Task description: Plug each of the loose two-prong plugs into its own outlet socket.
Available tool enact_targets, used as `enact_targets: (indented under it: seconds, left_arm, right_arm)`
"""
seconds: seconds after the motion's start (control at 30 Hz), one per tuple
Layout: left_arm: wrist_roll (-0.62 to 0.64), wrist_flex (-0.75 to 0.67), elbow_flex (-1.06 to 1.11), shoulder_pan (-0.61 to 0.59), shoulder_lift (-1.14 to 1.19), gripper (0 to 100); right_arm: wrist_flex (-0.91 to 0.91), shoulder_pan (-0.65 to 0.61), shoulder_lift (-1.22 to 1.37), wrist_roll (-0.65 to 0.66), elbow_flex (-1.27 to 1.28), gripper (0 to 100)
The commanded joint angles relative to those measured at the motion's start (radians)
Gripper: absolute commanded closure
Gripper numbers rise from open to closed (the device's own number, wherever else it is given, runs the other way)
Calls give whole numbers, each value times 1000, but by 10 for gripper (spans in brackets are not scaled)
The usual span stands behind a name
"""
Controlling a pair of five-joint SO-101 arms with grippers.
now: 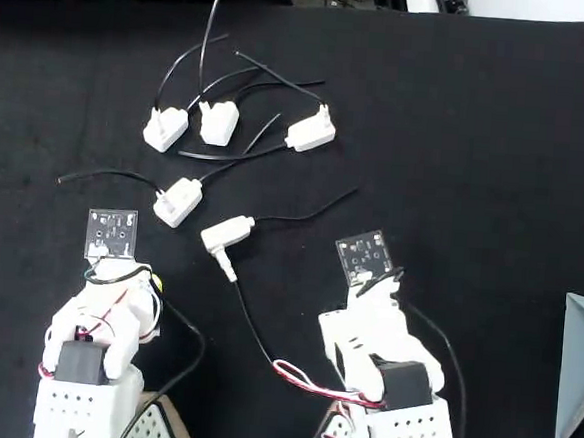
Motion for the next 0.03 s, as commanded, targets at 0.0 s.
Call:
enact_targets:
  seconds: [0.0]
  left_arm:
    - [0, 5, 19, 7, 2, 970]
  right_arm:
    - [17, 11, -84, -3, -2, 985]
